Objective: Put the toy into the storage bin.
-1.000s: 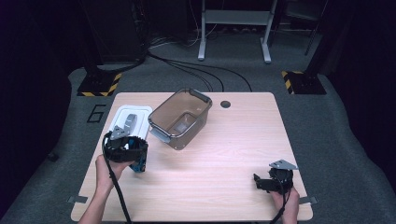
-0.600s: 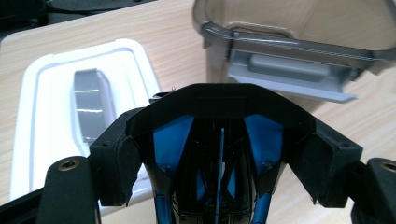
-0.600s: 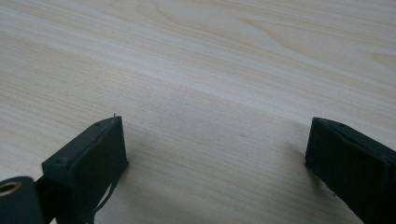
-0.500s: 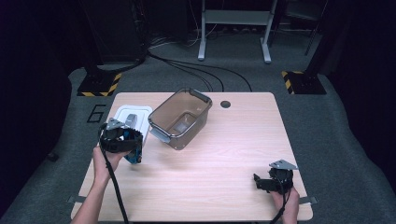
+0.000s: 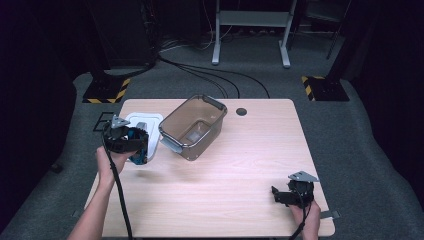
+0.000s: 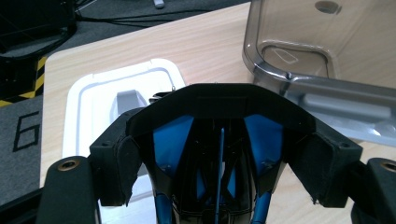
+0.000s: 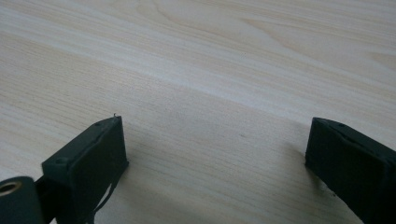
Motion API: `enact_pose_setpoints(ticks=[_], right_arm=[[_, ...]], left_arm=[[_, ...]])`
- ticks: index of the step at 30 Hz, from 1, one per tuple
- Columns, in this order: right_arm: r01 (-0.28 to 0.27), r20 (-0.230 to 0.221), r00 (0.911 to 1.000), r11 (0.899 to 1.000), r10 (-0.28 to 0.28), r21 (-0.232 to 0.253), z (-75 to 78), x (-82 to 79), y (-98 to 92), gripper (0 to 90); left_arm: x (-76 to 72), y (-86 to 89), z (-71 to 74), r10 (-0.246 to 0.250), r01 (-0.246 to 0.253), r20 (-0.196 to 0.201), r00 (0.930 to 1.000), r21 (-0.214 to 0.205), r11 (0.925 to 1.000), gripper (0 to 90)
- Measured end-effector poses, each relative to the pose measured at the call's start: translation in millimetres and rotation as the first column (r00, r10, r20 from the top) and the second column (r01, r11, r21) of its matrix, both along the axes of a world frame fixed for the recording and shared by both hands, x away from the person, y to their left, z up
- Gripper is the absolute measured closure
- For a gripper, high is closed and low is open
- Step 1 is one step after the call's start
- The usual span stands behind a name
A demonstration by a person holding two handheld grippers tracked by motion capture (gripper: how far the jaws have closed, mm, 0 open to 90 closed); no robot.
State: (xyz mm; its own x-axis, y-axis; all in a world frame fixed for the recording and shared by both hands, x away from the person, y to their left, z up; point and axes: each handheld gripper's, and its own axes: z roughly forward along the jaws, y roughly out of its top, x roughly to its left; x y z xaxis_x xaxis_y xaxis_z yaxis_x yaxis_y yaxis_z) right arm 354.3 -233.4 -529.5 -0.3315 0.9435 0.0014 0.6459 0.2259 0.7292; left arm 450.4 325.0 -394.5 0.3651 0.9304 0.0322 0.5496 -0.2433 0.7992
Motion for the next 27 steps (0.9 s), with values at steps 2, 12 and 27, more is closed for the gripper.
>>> enact_pose_setpoints(ticks=[2,12,27], right_arm=[[0.000,0.000,1.0000,1.000,0.000,0.000,0.0,0.0,0.0,4.3],[0.000,0.000,1.0000,1.000,0.000,0.000,0.0,0.0,0.0,4.3],[0.000,0.000,1.0000,1.000,0.000,0.000,0.0,0.0,-0.1,4.3]], left_arm=[[2.5,0.3,1.9,0.004,-0.004,0.008,1.0000,-0.001,1.0000,25.0],[16.6,0.6,10.9,0.020,-0.021,0.029,0.9994,0.015,0.9997,25.0],[42.7,-3.2,21.4,0.032,-0.033,0.038,0.9988,0.034,0.9989,25.0]])
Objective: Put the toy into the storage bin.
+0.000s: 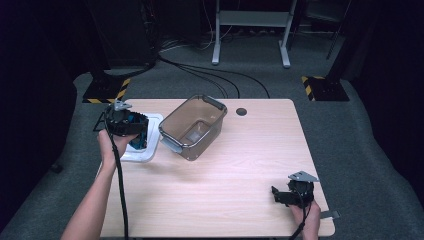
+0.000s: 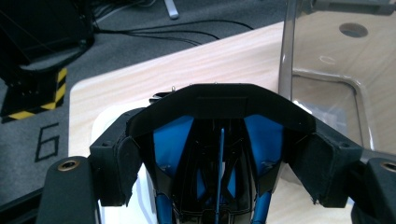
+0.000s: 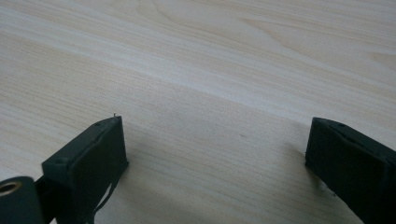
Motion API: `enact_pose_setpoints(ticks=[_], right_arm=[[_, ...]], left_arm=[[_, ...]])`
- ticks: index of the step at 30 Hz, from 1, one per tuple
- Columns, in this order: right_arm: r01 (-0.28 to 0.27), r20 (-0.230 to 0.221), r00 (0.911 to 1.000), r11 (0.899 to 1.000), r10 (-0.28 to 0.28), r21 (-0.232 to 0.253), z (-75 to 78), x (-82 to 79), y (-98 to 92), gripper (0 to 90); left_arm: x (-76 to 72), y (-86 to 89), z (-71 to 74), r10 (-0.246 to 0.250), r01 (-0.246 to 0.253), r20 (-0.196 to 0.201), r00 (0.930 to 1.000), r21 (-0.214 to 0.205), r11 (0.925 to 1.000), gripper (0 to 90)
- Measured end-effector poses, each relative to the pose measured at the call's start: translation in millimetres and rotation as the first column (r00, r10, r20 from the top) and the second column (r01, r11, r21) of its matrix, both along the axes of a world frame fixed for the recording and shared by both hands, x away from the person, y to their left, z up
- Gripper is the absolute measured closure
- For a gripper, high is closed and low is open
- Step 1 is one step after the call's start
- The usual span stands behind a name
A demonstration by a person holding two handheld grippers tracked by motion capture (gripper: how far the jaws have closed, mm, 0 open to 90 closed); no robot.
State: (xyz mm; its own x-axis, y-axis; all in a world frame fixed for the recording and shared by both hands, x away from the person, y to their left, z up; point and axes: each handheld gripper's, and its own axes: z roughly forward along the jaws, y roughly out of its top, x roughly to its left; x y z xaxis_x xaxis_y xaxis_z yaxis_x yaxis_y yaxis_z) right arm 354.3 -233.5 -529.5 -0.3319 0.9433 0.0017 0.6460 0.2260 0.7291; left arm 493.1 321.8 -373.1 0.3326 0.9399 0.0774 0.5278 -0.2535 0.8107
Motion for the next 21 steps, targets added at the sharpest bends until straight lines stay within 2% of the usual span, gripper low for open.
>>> enact_pose_setpoints(ticks=[13,16,20,21], right_arm=[[0.000,0.000,1.0000,1.000,0.000,0.000,0.0,0.0,0.0,4.4],[0.000,0.000,1.0000,1.000,0.000,0.000,0.0,0.0,0.0,4.4],[0.001,0.000,1.0000,1.000,-0.001,0.000,0.0,0.0,0.0,4.4],[0.000,0.000,1.0000,1.000,0.000,0.001,0.0,0.0,0.0,4.4]], left_arm=[[20.2,-6.1,11.0,0.018,-0.018,0.018,0.9997,0.016,0.9997,24.9],[24.5,-7.7,12.8,0.027,-0.027,0.023,0.9994,0.006,0.9996,25.0],[30.1,-10.0,18.1,0.029,-0.030,0.033,0.9990,0.026,0.9992,25.0],[31.6,-10.9,19.1,0.032,-0.033,0.038,0.9987,0.020,0.9992,25.0]])
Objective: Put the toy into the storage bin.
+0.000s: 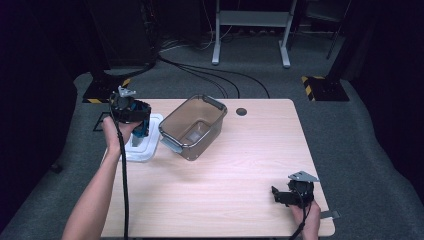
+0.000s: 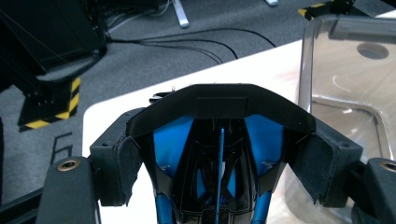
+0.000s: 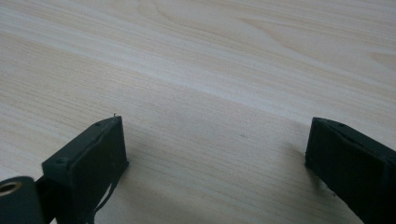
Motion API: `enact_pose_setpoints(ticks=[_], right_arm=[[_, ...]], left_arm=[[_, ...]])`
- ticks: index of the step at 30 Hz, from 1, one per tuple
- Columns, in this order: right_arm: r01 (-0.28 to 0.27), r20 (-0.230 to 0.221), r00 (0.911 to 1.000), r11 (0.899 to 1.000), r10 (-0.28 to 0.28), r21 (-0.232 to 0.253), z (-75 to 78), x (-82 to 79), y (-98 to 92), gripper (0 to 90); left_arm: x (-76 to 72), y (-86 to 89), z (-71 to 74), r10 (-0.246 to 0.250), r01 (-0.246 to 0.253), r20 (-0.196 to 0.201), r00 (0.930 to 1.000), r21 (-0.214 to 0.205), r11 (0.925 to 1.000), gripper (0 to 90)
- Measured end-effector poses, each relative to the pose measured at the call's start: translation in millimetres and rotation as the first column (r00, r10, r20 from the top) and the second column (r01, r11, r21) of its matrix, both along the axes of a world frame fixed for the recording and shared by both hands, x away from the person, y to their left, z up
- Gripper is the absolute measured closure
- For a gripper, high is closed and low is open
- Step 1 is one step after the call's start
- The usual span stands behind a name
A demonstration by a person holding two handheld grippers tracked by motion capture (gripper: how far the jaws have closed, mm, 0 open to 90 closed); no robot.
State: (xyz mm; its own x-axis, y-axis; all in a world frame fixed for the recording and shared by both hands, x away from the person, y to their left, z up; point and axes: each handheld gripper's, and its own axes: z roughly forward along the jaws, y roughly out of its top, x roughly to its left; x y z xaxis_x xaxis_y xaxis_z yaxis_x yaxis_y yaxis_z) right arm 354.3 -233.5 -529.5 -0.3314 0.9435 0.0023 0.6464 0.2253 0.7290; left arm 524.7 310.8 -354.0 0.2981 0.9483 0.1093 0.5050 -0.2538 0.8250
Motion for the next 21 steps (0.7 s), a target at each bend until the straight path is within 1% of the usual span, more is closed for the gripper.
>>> enact_pose_setpoints(ticks=[2,3,4,5,9,10,12,13,14,15,17,18,20,21], right_arm=[[0.000,0.000,1.0000,1.000,0.000,0.000,0.0,0.0,0.0,4.4],[0.000,0.000,1.0000,1.000,0.000,0.000,0.0,0.0,0.0,4.4],[0.000,0.000,1.0000,1.000,0.000,0.000,0.0,0.0,0.0,4.4],[0.000,0.000,1.0000,1.000,0.000,0.000,0.0,0.0,0.0,4.4],[0.000,0.000,1.0000,1.000,0.000,0.000,0.0,0.0,0.0,4.4],[0.000,0.001,1.0000,1.000,0.000,0.000,0.0,0.0,0.0,4.4],[0.000,0.001,1.0000,1.000,0.000,-0.001,0.0,0.0,0.0,4.4],[0.000,0.001,1.0000,1.000,0.000,0.000,0.0,0.0,0.1,4.4],[0.000,0.001,1.0000,1.000,0.000,0.000,0.0,0.0,0.0,4.4],[0.000,0.001,1.0000,1.000,0.000,-0.001,0.0,0.0,0.0,4.4],[-0.001,0.001,1.0000,1.000,0.001,-0.001,0.0,-0.1,0.0,4.4],[-0.001,0.001,1.0000,1.000,0.001,-0.001,0.0,-0.1,0.0,4.4],[0.000,0.001,1.0000,1.000,0.000,-0.001,0.0,-0.1,0.1,4.4],[-0.001,0.000,1.0000,1.000,0.001,0.000,0.1,-0.1,0.1,4.4]], left_arm=[[2.7,-0.4,3.2,-0.003,0.003,-0.001,1.0000,0.002,1.0000,25.0],[3.8,-1.5,4.1,0.002,-0.002,0.003,1.0000,-0.007,1.0000,25.0],[3.8,-1.5,4.1,0.002,-0.002,0.003,1.0000,-0.007,1.0000,25.0],[6.0,-3.4,7.8,-0.005,0.005,0.002,1.0000,0.009,0.9999,24.9],[9.7,-8.3,14.1,-0.005,0.005,0.023,0.9997,0.001,1.0000,25.0],[10.0,-8.7,15.9,-0.012,0.012,0.022,0.9997,0.011,0.9999,24.9],[11.9,-12.5,20.2,-0.011,0.011,0.030,0.9995,0.006,0.9999,24.9],[12.4,-13.4,22.7,-0.017,0.017,0.030,0.9994,0.013,0.9998,24.9],[13.1,-15.0,24.9,-0.018,0.017,0.035,0.9992,0.008,0.9998,25.0],[13.2,-15.7,26.9,-0.021,0.021,0.037,0.9991,0.014,0.9997,25.0],[14.1,-19.6,31.9,-0.022,0.022,0.051,0.9985,0.008,0.9997,25.0],[14.2,-20.6,34.6,-0.027,0.027,0.051,0.9983,0.015,0.9995,25.0],[14.3,-24.0,39.3,-0.032,0.031,0.061,0.9976,0.013,0.9994,25.0],[14.2,-25.2,41.9,-0.037,0.036,0.063,0.9973,0.023,0.9991,25.0]])
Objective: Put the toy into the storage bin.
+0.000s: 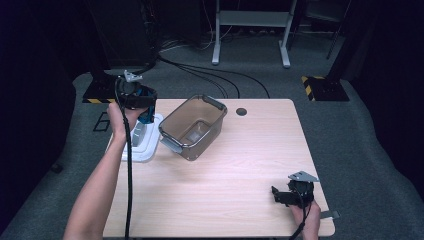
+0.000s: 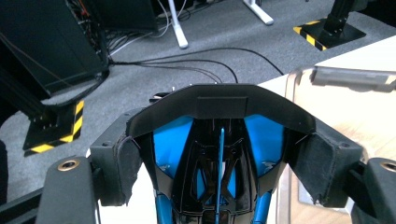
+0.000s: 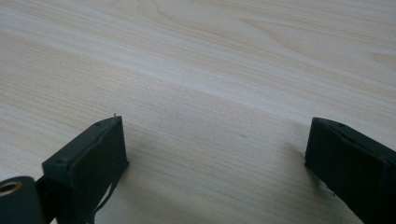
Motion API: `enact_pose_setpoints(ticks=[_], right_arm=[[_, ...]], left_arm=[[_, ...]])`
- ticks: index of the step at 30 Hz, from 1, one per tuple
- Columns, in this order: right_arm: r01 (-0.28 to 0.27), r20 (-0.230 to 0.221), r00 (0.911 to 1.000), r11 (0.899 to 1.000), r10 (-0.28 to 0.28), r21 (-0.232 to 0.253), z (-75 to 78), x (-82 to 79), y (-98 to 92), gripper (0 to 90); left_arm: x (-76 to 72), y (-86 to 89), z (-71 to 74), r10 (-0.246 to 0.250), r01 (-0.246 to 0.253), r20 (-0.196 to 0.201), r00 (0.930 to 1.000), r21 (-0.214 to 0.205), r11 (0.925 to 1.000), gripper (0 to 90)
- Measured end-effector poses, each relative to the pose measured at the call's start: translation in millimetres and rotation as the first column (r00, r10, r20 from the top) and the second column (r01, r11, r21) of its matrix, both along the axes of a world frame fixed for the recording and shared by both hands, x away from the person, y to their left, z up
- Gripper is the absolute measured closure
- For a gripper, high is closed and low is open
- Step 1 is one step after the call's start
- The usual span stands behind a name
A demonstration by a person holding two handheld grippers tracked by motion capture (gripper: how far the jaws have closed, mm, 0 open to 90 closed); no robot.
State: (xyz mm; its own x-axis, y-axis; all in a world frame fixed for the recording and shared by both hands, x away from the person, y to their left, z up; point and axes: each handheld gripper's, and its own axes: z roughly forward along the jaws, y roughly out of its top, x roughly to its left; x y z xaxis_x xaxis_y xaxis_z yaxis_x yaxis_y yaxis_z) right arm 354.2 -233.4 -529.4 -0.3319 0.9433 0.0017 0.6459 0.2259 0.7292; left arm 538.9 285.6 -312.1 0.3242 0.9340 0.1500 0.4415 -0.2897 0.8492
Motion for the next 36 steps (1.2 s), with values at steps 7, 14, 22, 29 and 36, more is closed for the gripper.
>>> enact_pose_setpoints(ticks=[7,14,22,29,36], right_arm=[[0.000,0.001,1.0000,1.000,0.000,-0.001,0.0,0.0,0.0,4.4],[-0.001,0.000,1.0000,1.000,0.001,-0.001,0.0,0.0,0.0,4.5],[-0.001,0.000,1.0000,1.000,0.001,-0.001,0.1,-0.1,0.0,4.6],[0.001,-0.001,1.0000,1.000,-0.001,0.000,0.1,-0.3,0.2,4.7],[0.001,-0.001,1.0000,1.000,-0.001,0.001,0.1,-0.4,0.2,4.7]], left_arm=[[1.3,-13.6,16.0,-0.034,0.034,0.018,0.9993,-0.009,0.9994,24.9],[-0.4,-36.2,27.7,-0.094,0.093,0.029,0.9952,0.012,0.9956,24.9],[-3.4,-62.3,34.3,-0.155,0.155,0.039,0.9871,0.012,0.9878,25.0],[-5.1,-80.1,32.0,-0.202,0.202,0.005,0.9793,0.012,0.9793,24.9],[-4.7,-92.7,24.0,-0.237,0.237,-0.032,0.9710,0.008,0.9714,24.9]])
